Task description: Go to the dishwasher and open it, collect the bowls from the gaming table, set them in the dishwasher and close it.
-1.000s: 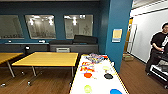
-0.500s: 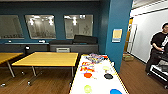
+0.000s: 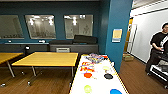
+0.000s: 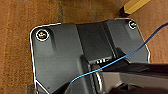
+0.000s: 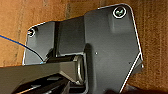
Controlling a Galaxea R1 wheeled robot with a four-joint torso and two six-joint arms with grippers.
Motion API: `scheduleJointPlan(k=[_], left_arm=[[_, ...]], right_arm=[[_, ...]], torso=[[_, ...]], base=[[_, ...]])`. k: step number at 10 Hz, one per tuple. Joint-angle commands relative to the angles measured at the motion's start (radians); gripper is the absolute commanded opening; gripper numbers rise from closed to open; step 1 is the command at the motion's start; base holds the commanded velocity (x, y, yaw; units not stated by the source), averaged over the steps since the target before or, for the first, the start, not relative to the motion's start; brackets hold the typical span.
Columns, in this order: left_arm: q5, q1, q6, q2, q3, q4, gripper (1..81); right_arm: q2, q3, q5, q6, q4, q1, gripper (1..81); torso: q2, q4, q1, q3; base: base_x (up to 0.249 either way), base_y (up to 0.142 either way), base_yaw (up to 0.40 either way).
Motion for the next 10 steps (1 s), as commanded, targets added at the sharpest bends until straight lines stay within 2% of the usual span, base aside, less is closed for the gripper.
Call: scheduleJointPlan(k=[1, 3, 5, 7, 10], left_arm=[[0.044, -0.040, 0.002, -0.002, 0.006, 0.010, 81.1], [0.041, -0.040, 0.002, 0.001, 0.006, 0.010, 81.1], [0.039, -0.040, 0.003, 0.004, 0.006, 0.010, 81.1], [0.037, -0.040, 0.003, 0.006, 0.006, 0.010, 81.1], [0.036, -0.040, 0.003, 0.010, 0.006, 0.010, 81.1]], right_arm=[[-0.243, 0.371, -0.026, 0.090, 0.003, 0.053, 81.1], [-0.411, 0.598, -0.027, 0.130, -0.003, 0.078, 81.1], [-0.598, 0.851, -0.003, 0.129, -0.004, 0.103, 81.1], [-0.717, 0.997, 0.002, 0.130, -0.001, 0.131, 81.1], [-0.932, 1.183, 0.035, 0.133, 0.071, 0.183, 81.1]], torso=[[0.000, 0.000, 0.001, 0.000], [0.000, 0.000, 0.001, 0.000], [0.000, 0.000, 0.001, 0.000], [0.000, 0.000, 0.001, 0.000], [0.000, 0.000, 0.001, 0.000]], base=[[0.000, 0.000, 0.000], [0.000, 0.000, 0.000], [0.000, 0.000, 0.000], [0.000, 0.000, 0.000], [0.000, 0.000, 0.000]])
